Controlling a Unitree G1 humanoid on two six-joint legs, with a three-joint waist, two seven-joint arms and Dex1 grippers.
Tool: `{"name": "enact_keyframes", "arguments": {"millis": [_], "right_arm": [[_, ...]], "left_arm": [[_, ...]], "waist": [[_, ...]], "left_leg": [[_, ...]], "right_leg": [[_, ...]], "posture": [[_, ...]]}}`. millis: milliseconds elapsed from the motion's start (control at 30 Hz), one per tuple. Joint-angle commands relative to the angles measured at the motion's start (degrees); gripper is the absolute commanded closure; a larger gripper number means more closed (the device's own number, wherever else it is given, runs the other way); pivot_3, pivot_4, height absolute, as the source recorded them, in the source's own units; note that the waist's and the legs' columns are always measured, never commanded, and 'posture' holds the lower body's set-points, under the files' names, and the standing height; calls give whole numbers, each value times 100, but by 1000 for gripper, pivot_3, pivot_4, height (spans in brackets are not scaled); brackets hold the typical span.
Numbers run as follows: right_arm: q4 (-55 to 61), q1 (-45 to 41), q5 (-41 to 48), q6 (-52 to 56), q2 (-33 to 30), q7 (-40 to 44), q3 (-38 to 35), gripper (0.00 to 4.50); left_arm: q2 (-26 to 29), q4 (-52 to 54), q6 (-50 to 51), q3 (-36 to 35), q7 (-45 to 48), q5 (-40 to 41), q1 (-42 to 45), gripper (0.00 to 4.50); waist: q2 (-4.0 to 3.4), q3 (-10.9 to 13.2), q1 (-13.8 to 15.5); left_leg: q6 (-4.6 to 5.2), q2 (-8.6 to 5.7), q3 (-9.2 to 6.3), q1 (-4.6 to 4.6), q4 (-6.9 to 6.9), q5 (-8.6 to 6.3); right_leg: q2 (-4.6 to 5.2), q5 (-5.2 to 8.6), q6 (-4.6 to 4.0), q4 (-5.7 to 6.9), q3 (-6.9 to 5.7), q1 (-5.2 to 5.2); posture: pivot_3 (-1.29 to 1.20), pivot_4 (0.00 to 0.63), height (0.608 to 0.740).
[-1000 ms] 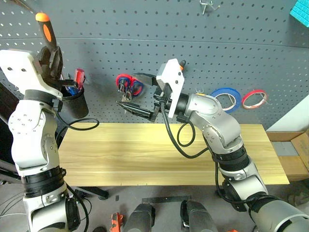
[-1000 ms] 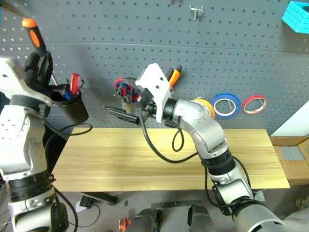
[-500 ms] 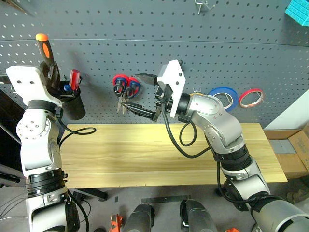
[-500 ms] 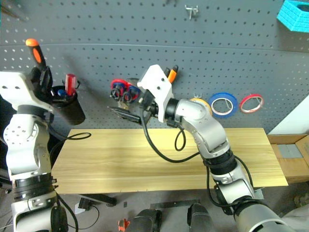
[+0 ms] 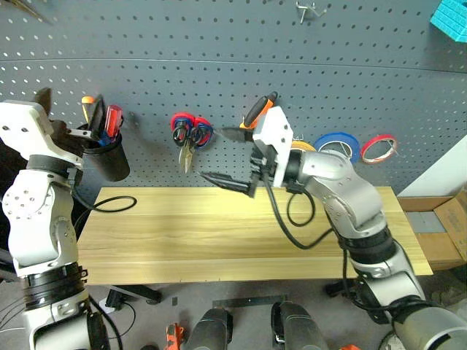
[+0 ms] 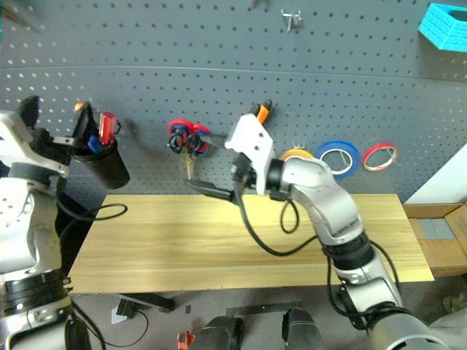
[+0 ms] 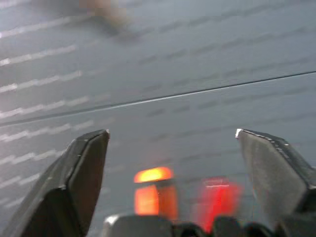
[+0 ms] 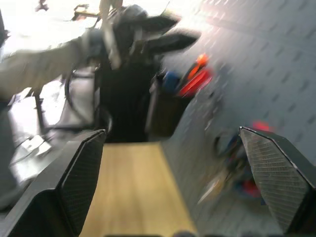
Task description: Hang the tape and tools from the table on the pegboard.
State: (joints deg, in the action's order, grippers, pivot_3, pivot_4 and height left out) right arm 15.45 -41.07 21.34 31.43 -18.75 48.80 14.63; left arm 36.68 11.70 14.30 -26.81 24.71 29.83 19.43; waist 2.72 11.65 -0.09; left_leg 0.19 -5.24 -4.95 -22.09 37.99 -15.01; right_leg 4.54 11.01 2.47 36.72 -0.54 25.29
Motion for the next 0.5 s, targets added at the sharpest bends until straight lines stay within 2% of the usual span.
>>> {"name": "enact_keyframes", "arguments": {"millis": [33, 133, 233, 367, 500], "right_arm": [[558, 330, 438, 244, -441, 377, -283, 0], [538, 746, 324, 376, -675, 79, -414, 0], [255, 1165, 36, 329, -688, -503, -692, 0], [-521, 1790, -284, -63, -425, -1369, -1201, 0], [-1148, 2627, -710, -682, -416, -1852, -1487, 0]], "left_arm": [[310, 941, 999, 143, 861, 1096, -708, 75], [508, 977, 1188, 344, 1210, 896, -1447, 75], [405, 865, 1177, 580, 1226, 685, -1756, 75], [34, 392, 782, 929, 1035, 114, -1872, 75], [-526, -192, 304, 1104, 763, -351, -2037, 75]], "waist": [[-7, 1, -8], [-22, -1, -55], [-24, 1, -60], [-28, -9, -18], [-39, -28, 6]], "left_leg": [[3, 1, 2, 2, -1, -2], [22, 4, 7, 14, -3, -13], [24, 9, 12, 21, -5, -13], [25, 8, 16, 23, 0, -12], [26, 0, 21, 22, -1, -13]], "right_leg": [[11, 2, -2, 2, 1, -1], [10, 6, -8, 7, 4, -4], [10, 12, -15, 7, 2, -13], [16, 13, -17, 0, 1, -24], [22, 11, -18, 1, 0, -23]], "posture": [[18, 147, 740], [-7, 162, 740], [-13, 166, 740], [-50, 157, 740], [-63, 138, 740]]}}
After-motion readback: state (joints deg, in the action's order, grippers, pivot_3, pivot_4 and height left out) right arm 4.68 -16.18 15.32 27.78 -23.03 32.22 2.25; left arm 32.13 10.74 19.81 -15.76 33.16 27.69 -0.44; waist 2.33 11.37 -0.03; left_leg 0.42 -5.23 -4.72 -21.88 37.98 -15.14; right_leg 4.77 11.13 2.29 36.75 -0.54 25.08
